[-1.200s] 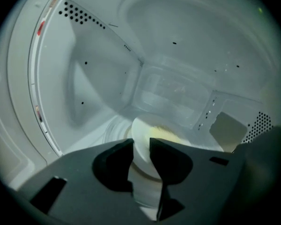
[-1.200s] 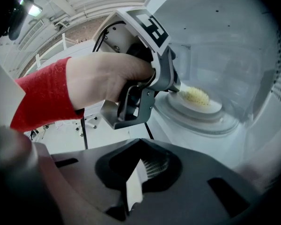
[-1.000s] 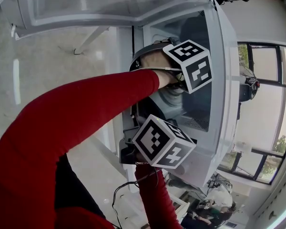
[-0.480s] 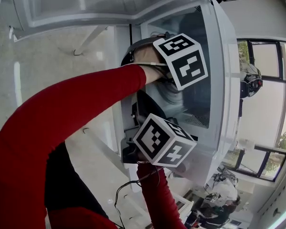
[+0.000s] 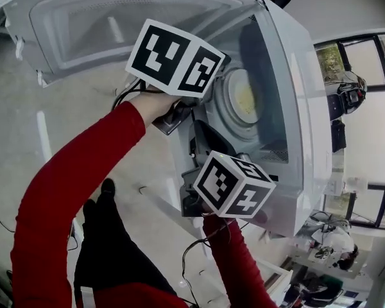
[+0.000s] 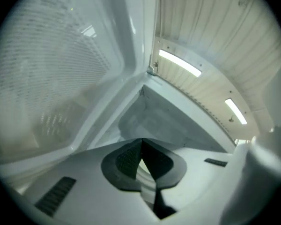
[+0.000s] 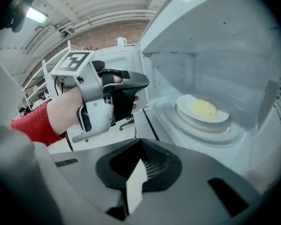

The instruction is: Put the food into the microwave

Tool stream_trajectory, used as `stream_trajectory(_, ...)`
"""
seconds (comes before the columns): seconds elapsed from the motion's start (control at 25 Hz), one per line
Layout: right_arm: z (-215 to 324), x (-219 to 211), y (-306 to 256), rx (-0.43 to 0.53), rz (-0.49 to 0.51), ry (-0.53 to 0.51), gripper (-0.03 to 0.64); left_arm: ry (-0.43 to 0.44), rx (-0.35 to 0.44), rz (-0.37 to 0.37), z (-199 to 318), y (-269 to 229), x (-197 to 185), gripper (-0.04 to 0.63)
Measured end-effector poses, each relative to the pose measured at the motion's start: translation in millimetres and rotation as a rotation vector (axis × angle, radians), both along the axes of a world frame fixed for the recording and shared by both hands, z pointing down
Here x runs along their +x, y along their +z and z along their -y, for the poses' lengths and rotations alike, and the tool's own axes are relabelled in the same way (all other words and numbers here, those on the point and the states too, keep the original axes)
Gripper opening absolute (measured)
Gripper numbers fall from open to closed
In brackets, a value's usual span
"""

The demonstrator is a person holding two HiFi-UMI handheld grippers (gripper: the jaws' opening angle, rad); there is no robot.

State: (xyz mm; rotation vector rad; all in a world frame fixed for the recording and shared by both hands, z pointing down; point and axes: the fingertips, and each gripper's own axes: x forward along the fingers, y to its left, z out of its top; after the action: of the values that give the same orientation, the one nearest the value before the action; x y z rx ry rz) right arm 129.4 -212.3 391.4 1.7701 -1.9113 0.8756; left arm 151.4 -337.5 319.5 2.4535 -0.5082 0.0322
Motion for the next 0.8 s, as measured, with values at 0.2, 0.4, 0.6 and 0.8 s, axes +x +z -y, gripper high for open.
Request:
stream_trajectory(0.2, -3, -24, -18, 0.057, 0.036, -0.026, 0.014, -0.024, -0.034, -0.076, -20, -7, -38, 0.011)
stream_trajectory(0.4, -14, -41, -43, 0.119, 0.086, -0.05, 0.014, -0.065, -0.07, -0.142, -43, -15, -75, 0.011)
stream_trajectory(0.6, -37, -55, -66, 0.177, 0.153, -0.064, 0.014, -0.082, -0.078, -0.132, -82, -19, -107, 0.011)
stream_trajectory(0.8, -62, -57, -85, 0.23, 0.181, -0.092, 0.014, -0.109, -0.055, -0.088, -120, -20, -129, 0.011)
